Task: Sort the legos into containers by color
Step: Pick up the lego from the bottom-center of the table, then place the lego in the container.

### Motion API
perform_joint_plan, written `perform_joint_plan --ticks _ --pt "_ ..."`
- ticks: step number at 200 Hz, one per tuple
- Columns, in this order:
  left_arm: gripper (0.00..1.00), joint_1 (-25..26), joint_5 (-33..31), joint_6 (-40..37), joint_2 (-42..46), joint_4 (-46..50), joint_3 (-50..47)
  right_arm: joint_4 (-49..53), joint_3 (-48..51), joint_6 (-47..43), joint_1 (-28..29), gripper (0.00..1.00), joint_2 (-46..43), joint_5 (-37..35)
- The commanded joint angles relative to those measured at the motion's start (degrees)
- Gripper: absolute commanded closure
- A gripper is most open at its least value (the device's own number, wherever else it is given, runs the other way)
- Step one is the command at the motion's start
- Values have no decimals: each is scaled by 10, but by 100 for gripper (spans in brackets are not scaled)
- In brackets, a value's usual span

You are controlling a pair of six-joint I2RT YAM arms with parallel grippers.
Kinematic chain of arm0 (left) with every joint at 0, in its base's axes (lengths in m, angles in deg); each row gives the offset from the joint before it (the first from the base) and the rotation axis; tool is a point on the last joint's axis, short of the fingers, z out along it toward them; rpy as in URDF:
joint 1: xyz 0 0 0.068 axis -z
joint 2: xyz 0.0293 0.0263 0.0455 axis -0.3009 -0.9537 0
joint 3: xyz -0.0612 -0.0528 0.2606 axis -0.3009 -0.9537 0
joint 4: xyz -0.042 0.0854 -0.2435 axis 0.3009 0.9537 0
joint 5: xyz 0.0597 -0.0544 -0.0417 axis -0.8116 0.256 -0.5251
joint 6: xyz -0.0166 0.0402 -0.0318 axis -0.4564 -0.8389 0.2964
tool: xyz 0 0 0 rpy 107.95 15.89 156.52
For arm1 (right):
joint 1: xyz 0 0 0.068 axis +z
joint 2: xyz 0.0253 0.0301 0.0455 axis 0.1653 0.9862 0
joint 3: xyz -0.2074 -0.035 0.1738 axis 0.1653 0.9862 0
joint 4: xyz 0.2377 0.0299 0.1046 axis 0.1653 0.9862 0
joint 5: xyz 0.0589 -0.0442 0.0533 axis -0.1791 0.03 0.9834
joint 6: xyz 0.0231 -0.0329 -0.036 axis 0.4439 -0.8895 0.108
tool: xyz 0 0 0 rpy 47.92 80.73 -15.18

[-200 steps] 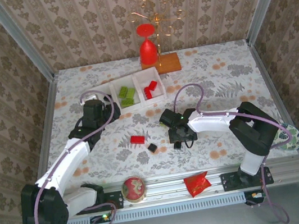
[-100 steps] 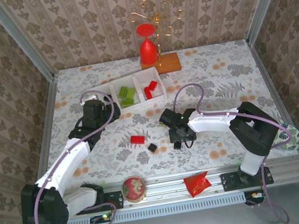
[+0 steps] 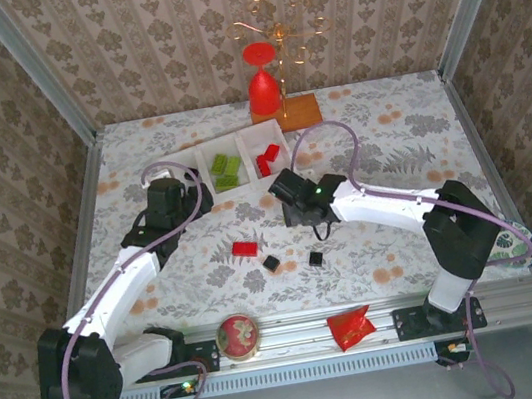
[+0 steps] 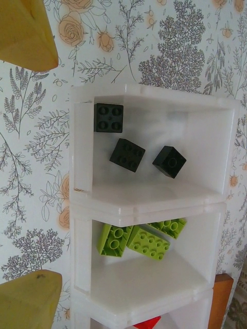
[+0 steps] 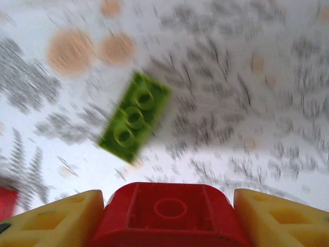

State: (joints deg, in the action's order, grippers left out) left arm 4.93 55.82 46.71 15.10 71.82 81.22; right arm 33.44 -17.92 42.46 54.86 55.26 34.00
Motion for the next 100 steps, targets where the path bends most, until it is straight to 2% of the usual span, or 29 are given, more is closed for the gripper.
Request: perform_joint_plan --ticks 1,46,100 --pt "0 -4 -7 4 5 5 -6 -11 -53 -64 -8 39 37 -57" --pt "0 -6 -5 2 11 9 -12 -60 -152 -141 -32 38 117 -73" --pt "0 -7 0 -1 14 12 -14 -95 -237 -180 -64 38 193 -65"
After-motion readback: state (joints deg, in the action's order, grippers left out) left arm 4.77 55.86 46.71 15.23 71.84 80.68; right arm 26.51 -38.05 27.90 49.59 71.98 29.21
